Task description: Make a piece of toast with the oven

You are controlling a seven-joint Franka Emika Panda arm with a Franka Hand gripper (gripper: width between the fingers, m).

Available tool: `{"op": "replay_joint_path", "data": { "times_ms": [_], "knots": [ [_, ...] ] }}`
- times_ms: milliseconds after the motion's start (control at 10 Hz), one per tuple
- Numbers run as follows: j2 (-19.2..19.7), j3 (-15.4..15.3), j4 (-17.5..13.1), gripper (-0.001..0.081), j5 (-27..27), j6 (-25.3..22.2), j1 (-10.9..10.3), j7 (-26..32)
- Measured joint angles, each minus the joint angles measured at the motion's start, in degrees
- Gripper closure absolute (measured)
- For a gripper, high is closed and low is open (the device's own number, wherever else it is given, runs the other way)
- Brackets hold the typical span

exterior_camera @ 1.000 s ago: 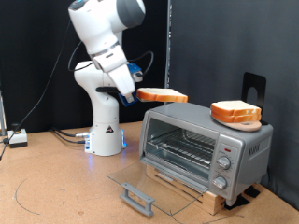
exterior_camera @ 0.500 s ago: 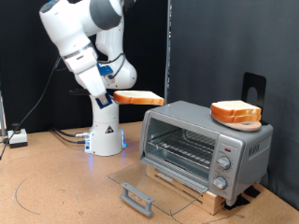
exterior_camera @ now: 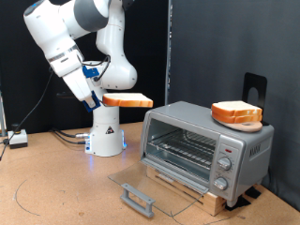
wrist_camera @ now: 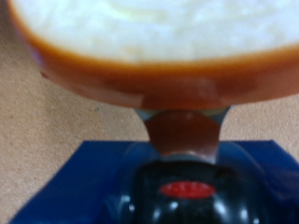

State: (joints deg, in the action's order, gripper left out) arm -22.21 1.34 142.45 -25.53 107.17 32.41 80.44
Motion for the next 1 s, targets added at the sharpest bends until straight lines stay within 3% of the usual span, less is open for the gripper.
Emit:
{"op": "replay_joint_path", "data": {
  "times_ms": [200, 600, 1000],
  "knots": [
    [1.9, -2.0, 3.5, 0.0411, 1.3, 6.1, 0.0, -0.7],
    [9.1, -6.6, 7.2, 0.0411, 1.0, 17.1, -0.5, -3.0],
    [14.5, -9.1, 8.0, 0.0411, -4.9, 21.2, -2.8, -1.4]
  ]
}}
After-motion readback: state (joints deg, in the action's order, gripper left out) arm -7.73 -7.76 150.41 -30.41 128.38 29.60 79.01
